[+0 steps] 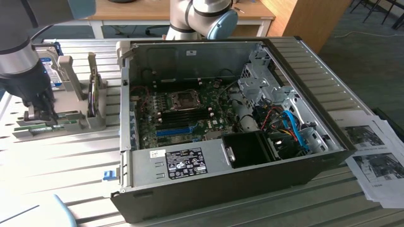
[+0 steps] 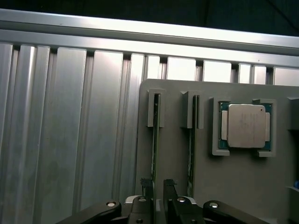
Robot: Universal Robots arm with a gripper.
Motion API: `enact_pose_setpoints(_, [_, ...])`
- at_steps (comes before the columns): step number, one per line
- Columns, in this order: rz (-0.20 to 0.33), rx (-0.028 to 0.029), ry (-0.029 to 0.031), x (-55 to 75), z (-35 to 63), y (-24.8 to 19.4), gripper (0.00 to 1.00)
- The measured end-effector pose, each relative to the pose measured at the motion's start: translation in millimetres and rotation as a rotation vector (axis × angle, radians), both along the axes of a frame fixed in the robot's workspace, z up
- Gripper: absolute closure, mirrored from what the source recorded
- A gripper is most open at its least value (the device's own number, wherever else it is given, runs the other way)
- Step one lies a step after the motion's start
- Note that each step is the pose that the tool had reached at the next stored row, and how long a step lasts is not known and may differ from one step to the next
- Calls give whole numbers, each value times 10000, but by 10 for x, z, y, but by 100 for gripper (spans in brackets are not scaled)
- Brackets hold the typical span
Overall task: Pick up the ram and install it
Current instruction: 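Pick up the ram and move it above insertion slot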
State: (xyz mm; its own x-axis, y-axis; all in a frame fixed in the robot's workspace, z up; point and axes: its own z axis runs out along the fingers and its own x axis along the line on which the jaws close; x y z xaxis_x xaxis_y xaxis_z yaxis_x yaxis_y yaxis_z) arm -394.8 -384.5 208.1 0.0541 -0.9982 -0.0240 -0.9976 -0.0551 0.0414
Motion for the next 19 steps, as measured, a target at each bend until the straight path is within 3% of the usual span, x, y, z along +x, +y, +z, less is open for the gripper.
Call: enact_pose_setpoints(19, [0, -2, 3, 40, -49, 0, 77])
